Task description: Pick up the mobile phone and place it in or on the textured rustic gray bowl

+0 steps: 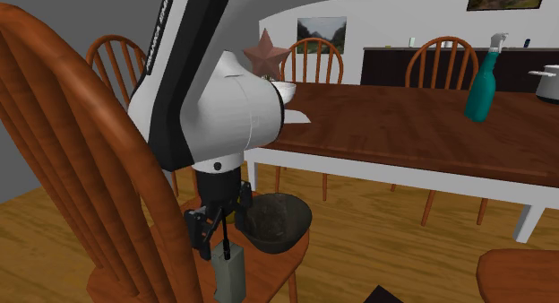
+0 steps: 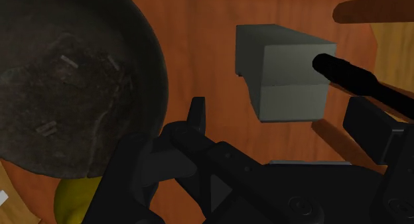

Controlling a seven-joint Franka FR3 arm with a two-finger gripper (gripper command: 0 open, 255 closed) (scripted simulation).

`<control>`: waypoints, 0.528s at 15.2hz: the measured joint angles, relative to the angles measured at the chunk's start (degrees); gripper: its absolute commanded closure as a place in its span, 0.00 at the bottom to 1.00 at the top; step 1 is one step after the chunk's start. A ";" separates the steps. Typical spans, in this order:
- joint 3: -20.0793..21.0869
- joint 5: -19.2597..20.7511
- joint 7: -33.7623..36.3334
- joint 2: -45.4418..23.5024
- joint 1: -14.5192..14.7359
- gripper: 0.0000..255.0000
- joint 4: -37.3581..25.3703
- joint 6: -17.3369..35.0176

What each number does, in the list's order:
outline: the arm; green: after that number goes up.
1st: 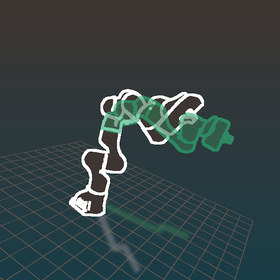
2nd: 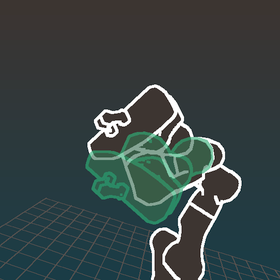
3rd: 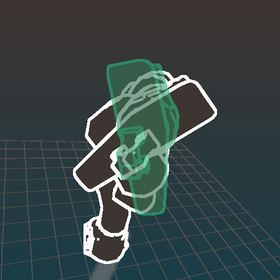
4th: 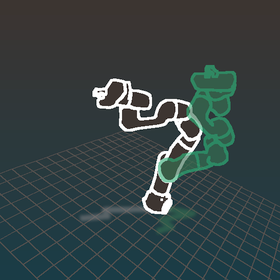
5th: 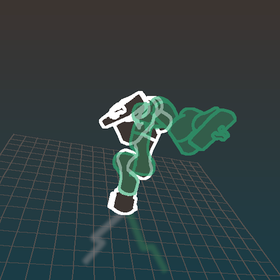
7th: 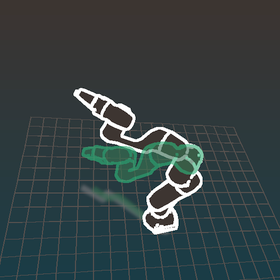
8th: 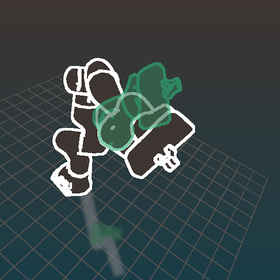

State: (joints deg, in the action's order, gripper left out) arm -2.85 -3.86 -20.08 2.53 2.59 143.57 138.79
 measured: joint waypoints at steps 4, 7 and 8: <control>-0.20 -0.61 -0.14 -0.29 0.11 0.00 0.47 0.80; -0.31 -0.26 -0.04 -0.59 0.24 0.00 0.29 1.08; -0.35 -0.27 -0.11 -0.61 0.27 1.00 0.31 1.14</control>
State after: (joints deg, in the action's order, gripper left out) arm -3.21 -4.13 -20.19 1.92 2.87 143.88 139.93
